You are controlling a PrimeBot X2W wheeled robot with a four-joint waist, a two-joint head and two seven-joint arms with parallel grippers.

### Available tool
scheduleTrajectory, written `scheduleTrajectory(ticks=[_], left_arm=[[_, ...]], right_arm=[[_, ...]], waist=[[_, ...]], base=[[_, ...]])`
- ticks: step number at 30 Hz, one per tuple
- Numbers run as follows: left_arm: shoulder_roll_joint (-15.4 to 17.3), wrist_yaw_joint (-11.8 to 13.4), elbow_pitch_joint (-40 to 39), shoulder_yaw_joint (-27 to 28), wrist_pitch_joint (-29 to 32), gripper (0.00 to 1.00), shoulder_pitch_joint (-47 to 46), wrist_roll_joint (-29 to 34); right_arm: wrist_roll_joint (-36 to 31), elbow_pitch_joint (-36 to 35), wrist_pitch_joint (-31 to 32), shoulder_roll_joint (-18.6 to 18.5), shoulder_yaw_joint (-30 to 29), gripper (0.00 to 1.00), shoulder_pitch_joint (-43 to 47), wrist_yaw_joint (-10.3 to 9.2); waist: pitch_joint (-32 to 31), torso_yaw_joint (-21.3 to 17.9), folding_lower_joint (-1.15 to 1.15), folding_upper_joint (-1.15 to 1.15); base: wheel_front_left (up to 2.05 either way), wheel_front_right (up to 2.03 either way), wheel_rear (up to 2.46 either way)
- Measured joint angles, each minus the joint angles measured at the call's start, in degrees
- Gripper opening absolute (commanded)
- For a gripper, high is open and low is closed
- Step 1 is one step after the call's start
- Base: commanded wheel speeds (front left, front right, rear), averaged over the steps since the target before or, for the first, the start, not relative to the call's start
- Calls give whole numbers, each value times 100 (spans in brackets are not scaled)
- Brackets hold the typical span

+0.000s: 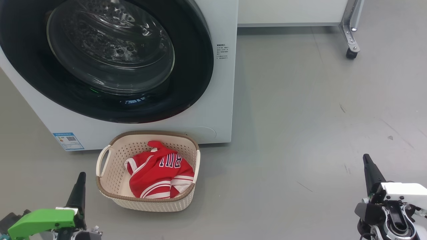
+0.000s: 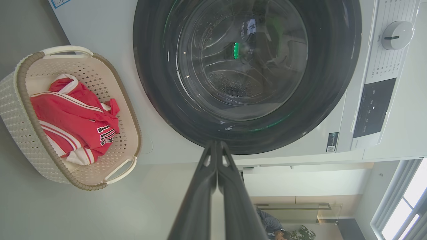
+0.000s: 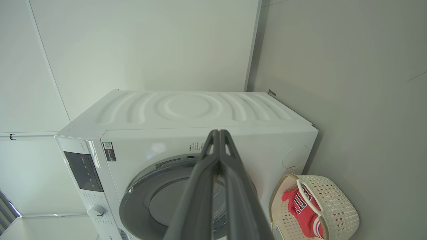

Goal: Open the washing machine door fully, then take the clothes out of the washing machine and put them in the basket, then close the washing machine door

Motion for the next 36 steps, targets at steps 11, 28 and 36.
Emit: scheduleTrajectory(ticks=[11,28,36], left_arm=[[0,0,13,7,0,0,-19,0],[0,0,20,14,0,0,-23,0],[0,0,22,18,1,0,-25,0]], right_arm=[[0,7,5,0,-4,0,-1,0],[0,8,5,0,-15,0,-3,0],[0,7,7,0,-20,0,-3,0]], waist=[[0,0,0,0],[-1,0,0,0],[-1,0,0,0]], base=[[0,0,0],[0,0,0],[0,0,0]])
